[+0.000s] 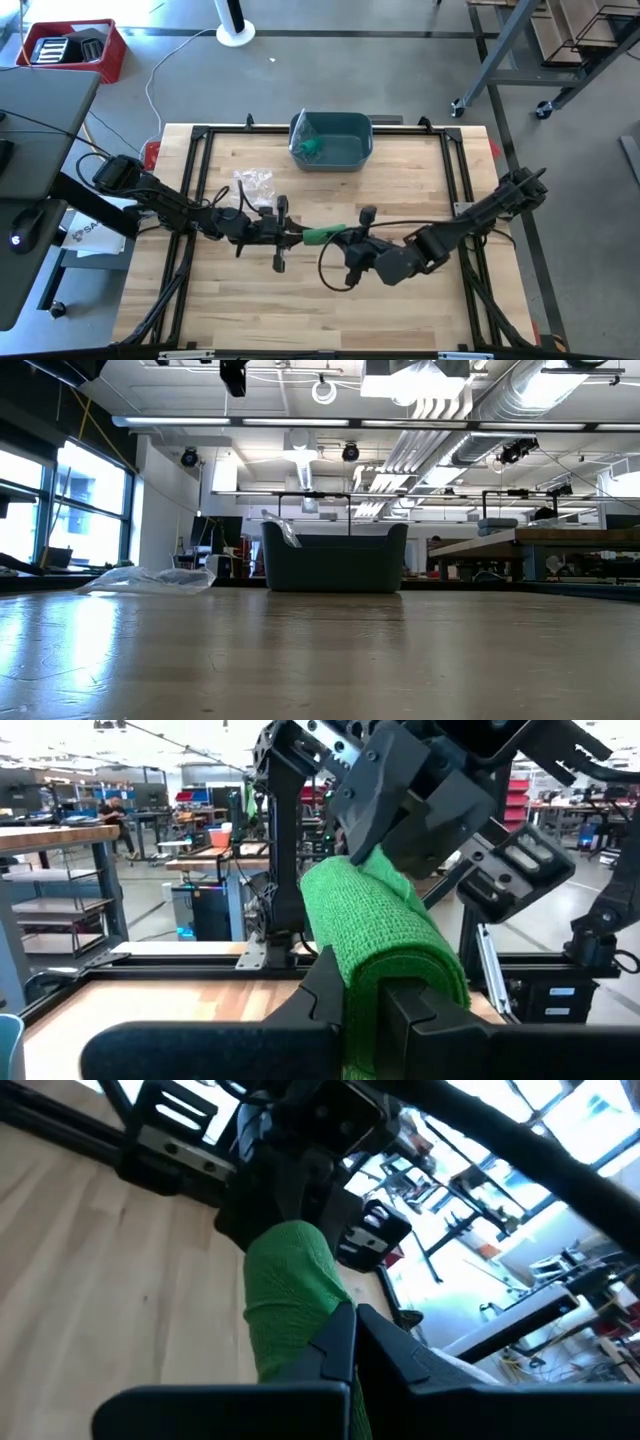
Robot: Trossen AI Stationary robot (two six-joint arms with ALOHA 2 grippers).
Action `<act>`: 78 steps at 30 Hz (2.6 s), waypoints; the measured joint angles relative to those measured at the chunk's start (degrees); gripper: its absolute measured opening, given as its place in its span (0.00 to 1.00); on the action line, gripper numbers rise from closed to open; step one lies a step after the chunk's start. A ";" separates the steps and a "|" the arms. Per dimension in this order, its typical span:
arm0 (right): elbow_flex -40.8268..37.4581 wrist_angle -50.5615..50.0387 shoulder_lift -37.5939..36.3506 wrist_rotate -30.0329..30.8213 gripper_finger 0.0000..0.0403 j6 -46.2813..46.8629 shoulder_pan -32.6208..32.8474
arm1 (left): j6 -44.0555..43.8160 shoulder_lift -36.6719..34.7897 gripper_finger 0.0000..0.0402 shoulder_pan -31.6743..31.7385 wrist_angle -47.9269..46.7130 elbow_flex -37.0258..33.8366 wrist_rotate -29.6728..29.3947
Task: Roll bandage
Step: Roll the green bandage
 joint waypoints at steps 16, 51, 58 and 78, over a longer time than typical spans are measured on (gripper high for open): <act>0.00 -5.72 -0.11 -12.91 0.33 -4.35 1.61 | -2.54 -0.03 0.03 0.13 -1.17 -0.06 -1.41; 0.00 -19.26 -1.05 -18.01 0.36 13.09 -2.63 | -3.10 -0.33 0.03 1.09 -1.22 -0.06 -3.42; 0.00 -19.11 -0.32 -20.93 0.36 12.54 -3.11 | -3.06 -0.33 0.03 1.05 -1.16 -0.06 -3.17; 1.23 -17.70 -0.02 -22.84 0.36 3.36 1.17 | -2.97 -0.33 0.03 1.07 -1.30 -0.06 -3.30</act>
